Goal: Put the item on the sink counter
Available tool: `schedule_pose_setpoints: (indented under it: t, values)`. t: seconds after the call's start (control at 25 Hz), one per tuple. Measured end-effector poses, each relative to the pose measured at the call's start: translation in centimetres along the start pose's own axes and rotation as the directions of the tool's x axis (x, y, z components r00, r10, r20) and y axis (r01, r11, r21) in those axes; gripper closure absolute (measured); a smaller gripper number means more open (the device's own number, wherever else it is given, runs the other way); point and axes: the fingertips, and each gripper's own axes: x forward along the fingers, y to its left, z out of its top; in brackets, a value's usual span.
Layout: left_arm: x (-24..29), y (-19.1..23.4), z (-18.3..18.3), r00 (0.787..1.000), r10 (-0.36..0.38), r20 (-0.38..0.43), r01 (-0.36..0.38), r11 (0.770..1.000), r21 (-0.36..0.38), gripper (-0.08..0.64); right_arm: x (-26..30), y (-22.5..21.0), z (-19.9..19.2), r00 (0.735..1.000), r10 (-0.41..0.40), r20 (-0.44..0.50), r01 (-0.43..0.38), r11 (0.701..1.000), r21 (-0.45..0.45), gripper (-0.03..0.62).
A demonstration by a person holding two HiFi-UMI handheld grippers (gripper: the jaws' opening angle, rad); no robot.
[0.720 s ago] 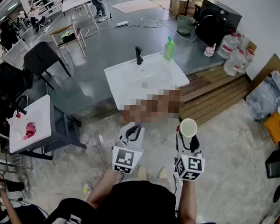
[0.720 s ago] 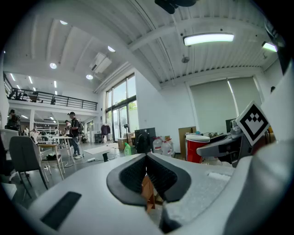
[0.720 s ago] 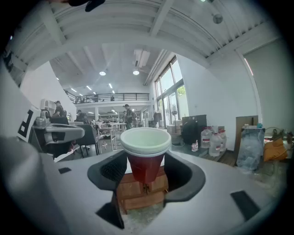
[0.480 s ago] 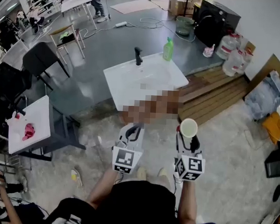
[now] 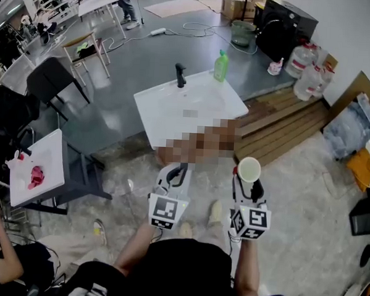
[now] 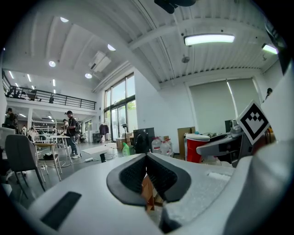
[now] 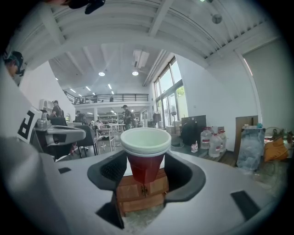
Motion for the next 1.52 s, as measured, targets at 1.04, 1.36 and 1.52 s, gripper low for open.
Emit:
schedule_pose_setpoints:
  t: [1.04, 1.36, 1.52]
  values:
    - [19.4, 2.9, 0.6, 0.992, 0.104, -0.064, -0.107, 0.994, -0.031, 0.558, 18.1, -10.7, 2.5, 0.990, 0.136, -0.038, -0.136, 0.991, -0.001, 0.336]
    - [23.0, 3.0, 0.4, 0.985, 0.150, -0.081, -0.153, 0.988, -0.037, 0.558, 21.7, -12.9, 2.4, 0.979, 0.197, -0.043, -0.197, 0.980, 0.000, 0.336]
    - [24.4, 3.0, 0.4, 0.981, 0.172, -0.085, -0.175, 0.984, -0.037, 0.557, 23.1, -13.7, 2.6, 0.974, 0.224, -0.042, -0.224, 0.974, 0.000, 0.336]
